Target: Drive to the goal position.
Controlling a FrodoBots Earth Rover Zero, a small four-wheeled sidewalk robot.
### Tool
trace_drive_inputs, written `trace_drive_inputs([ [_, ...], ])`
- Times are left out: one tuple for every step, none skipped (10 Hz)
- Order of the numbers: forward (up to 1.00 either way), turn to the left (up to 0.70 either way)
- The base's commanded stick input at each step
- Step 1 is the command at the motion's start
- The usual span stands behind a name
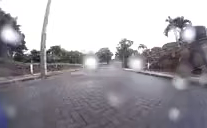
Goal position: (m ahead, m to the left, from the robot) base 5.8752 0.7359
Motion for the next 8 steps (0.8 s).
trace_drive_inputs([
  [1.0, 0.0],
  [1.0, 0.0],
  [1.0, 0.0],
  [1.0, 0.0],
  [1.0, 0.0],
  [1.0, 0.0],
  [1.0, 0.0],
  [1.0, 0.0],
])
